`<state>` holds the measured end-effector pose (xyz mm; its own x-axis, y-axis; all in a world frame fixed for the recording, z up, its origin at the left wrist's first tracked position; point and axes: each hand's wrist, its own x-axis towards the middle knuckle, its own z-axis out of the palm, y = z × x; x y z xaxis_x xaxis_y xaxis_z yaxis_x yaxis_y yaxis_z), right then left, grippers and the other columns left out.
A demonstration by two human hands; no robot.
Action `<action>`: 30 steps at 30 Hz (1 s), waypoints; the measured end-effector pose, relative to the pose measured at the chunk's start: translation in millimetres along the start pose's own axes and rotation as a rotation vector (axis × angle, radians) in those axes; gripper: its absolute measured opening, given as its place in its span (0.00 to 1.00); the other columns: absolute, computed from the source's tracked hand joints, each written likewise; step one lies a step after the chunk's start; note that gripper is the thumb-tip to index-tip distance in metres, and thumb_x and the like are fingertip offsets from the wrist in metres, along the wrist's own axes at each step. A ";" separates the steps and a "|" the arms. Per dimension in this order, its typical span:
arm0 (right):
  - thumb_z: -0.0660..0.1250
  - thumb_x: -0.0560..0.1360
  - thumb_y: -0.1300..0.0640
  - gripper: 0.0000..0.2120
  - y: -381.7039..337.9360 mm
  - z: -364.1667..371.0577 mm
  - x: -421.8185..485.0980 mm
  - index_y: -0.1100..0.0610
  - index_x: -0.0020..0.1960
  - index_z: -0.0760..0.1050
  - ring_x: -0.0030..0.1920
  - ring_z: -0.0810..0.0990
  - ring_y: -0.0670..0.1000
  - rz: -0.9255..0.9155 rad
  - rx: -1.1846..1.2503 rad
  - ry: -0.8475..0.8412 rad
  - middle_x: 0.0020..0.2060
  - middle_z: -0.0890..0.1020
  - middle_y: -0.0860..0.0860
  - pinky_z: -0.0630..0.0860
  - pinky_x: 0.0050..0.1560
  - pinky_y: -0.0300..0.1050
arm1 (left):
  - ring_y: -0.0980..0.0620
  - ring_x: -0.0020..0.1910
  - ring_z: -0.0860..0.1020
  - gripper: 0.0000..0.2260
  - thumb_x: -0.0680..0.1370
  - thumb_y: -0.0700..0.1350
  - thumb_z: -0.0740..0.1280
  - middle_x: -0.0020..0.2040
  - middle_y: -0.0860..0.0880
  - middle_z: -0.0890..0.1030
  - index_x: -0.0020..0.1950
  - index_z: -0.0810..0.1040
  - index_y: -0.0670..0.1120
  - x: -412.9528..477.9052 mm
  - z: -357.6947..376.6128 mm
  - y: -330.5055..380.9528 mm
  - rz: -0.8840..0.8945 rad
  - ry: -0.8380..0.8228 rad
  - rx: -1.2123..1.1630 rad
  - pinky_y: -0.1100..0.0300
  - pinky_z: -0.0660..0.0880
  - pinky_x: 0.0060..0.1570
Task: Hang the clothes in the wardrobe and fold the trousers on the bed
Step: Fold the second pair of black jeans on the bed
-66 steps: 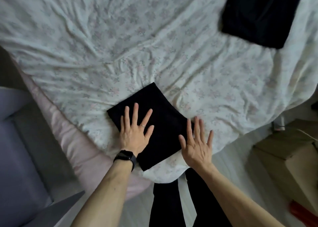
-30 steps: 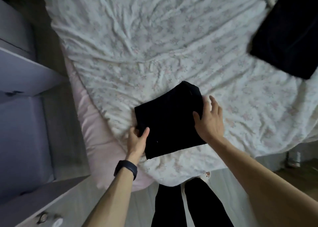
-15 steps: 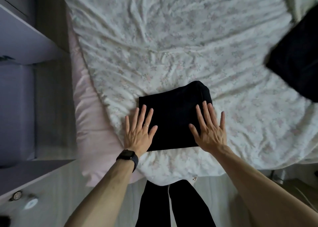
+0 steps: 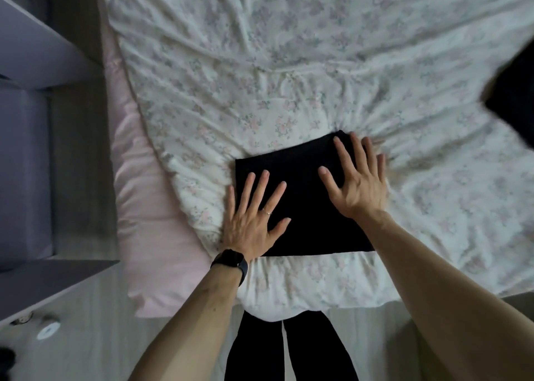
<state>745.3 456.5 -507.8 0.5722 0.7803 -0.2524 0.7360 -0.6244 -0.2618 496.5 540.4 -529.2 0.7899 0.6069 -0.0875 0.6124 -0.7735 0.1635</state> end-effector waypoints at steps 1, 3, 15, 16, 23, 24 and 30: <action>0.45 0.79 0.26 0.34 1.0 -0.1 4.2 0.36 0.81 0.45 0.81 0.42 0.50 0.028 0.015 -0.020 0.82 0.49 0.45 0.41 0.79 0.61 | 0.44 0.82 0.47 0.32 0.81 0.67 0.49 0.83 0.48 0.47 0.83 0.49 0.57 1.4 1.7 -1.7 -0.001 -0.004 -0.005 0.34 0.48 0.76; 0.44 0.78 0.25 0.34 0.3 -0.9 7.9 0.34 0.80 0.43 0.81 0.39 0.49 0.045 0.011 -0.069 0.82 0.47 0.45 0.38 0.79 0.61 | 0.45 0.82 0.47 0.32 0.81 0.67 0.50 0.83 0.48 0.47 0.83 0.49 0.57 2.1 2.8 -3.9 -0.005 -0.019 -0.012 0.34 0.48 0.76; 0.69 0.78 0.48 0.29 3.1 -52.3 -70.6 0.45 0.76 0.64 0.60 0.80 0.47 0.412 0.666 0.098 0.67 0.76 0.48 0.75 0.54 0.37 | 0.49 0.62 0.79 0.27 0.77 0.43 0.73 0.65 0.47 0.78 0.73 0.68 0.51 3.9 -76.3 -19.9 -1.059 -0.084 -1.289 0.61 0.77 0.56; 0.70 0.78 0.49 0.25 8.0 -56.5 -72.9 0.45 0.73 0.68 0.56 0.82 0.47 0.481 0.765 0.042 0.63 0.80 0.47 0.78 0.52 0.40 | 0.49 0.60 0.80 0.24 0.77 0.42 0.73 0.64 0.46 0.79 0.71 0.70 0.51 5.3 -80.0 -30.6 -1.092 -0.180 -1.392 0.57 0.78 0.56; 0.71 0.78 0.61 0.26 36.2 -83.8 -54.5 0.37 0.68 0.74 0.54 0.85 0.53 0.442 1.100 -0.340 0.58 0.82 0.53 0.84 0.49 0.52 | 0.51 0.52 0.85 0.24 0.80 0.39 0.69 0.60 0.50 0.83 0.73 0.66 0.54 23.9 -98.5 -61.2 -0.986 -0.593 -1.512 0.55 0.81 0.47; 0.71 0.78 0.62 0.27 37.2 -85.3 -52.9 0.35 0.68 0.74 0.53 0.85 0.52 0.422 1.092 -0.368 0.58 0.81 0.53 0.84 0.48 0.50 | 0.49 0.56 0.84 0.27 0.80 0.38 0.68 0.63 0.49 0.82 0.76 0.63 0.54 25.3 -96.4 -61.6 -0.987 -0.613 -1.540 0.53 0.81 0.51; 0.71 0.78 0.63 0.30 43.3 -83.4 -51.5 0.35 0.71 0.71 0.55 0.84 0.55 0.400 1.085 -0.439 0.59 0.81 0.56 0.83 0.46 0.51 | 0.46 0.63 0.80 0.31 0.80 0.36 0.67 0.67 0.47 0.79 0.80 0.61 0.53 15.3 -85.8 -60.2 -0.996 -0.621 -1.681 0.48 0.78 0.59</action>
<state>777.9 392.4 -428.4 0.3636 0.5806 -0.7285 -0.2625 -0.6864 -0.6782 469.0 612.0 -456.1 0.3967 0.2137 -0.8927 0.4107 0.8285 0.3808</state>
